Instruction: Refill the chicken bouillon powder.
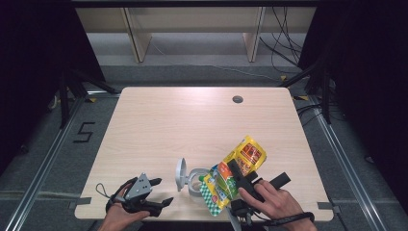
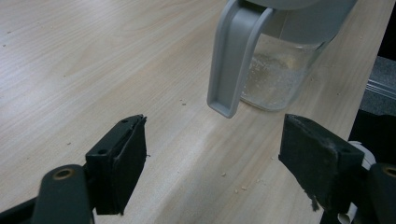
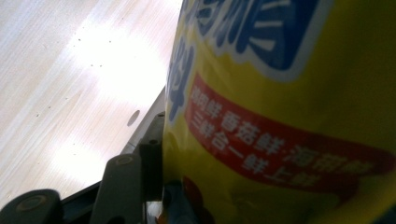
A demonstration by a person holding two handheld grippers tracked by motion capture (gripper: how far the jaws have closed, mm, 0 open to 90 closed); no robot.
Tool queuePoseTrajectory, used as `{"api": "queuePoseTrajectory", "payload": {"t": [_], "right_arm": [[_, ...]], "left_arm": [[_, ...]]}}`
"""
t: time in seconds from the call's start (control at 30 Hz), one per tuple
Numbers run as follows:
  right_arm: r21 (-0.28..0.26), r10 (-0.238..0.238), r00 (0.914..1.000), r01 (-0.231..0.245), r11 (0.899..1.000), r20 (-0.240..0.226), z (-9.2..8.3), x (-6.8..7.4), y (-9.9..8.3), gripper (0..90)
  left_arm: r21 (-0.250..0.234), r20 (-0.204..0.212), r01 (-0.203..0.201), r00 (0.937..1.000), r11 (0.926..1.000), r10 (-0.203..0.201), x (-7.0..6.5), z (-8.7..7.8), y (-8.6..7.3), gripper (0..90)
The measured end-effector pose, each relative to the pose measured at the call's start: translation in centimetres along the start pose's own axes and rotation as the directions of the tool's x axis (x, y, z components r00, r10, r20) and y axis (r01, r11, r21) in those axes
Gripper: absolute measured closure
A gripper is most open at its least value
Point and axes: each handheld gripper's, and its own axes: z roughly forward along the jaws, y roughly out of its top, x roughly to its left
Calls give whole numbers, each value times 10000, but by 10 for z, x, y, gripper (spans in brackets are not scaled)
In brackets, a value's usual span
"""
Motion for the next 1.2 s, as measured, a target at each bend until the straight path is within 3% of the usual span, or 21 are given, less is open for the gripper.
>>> {"api": "queuePoseTrajectory", "payload": {"t": [0.03,0.07,0.1,0.2,0.27,0.4,0.47,0.5,0.57,0.8,0.83,0.9,0.97,1.0,1.03,1.13,1.17,1.2], "right_arm": [[-38,-18,9997,17,10000,-227,0,0,0,495],[5,-58,10000,58,10000,-37,0,1,0,495],[-13,-118,9996,118,9999,-248,0,1,1,495],[24,-43,10000,43,10000,14,0,2,0,495],[74,-129,9999,129,9999,14,0,1,-1,495],[99,-67,9998,69,9999,-193,-1,0,-3,495],[168,-172,9999,171,9997,19,-1,1,-2,495],[142,-211,9996,214,9997,-199,-1,1,-2,495],[100,-186,9996,188,9998,-212,-1,1,-2,495],[128,-269,9996,268,9996,30,0,2,-2,495],[116,-309,9995,309,9995,6,0,2,-2,495],[157,-331,9993,333,9993,-154,0,0,-2,496],[177,-395,9991,392,9991,145,-1,-1,-3,496],[130,-406,9991,407,9991,-74,-1,-2,-3,496],[178,-482,9988,480,9987,123,-1,-2,-3,496],[189,-533,9986,534,9984,-43,-1,-4,-4,496],[260,-645,9977,640,9976,192,-2,-4,-4,496],[241,-642,9979,641,9976,23,-1,-6,-4,496]], "left_arm": [[9,1,-5,10000,10000,5,0,0,0,222],[18,-16,-14,10000,10000,14,0,0,0,222],[84,-8,-117,9999,9999,117,1,0,0,222],[-85,64,58,10000,9999,-58,0,0,0,222],[67,2,-148,9999,9999,148,1,0,0,222],[71,2,-109,9999,9999,109,1,0,0,222],[74,-1,-104,9999,9999,104,1,0,0,222],[46,2,-66,10000,10000,66,1,0,0,222],[51,10,-48,10000,10000,48,1,0,0,222],[-15,23,-31,10000,10000,31,-1,1,0,222],[-142,51,135,9999,9998,-134,-2,2,0,222],[-24,15,-10,10000,10000,10,-2,1,1,222],[-41,79,-13,10000,10000,13,-3,0,1,222],[27,81,-199,9998,9998,199,-2,0,0,221],[25,73,-202,9998,9998,201,-2,0,0,221],[-109,14,-118,9999,9999,119,-2,1,-1,221],[45,-90,-179,9998,9998,179,-2,0,0,221],[40,-106,-190,9998,9998,190,-2,0,0,221]]}}
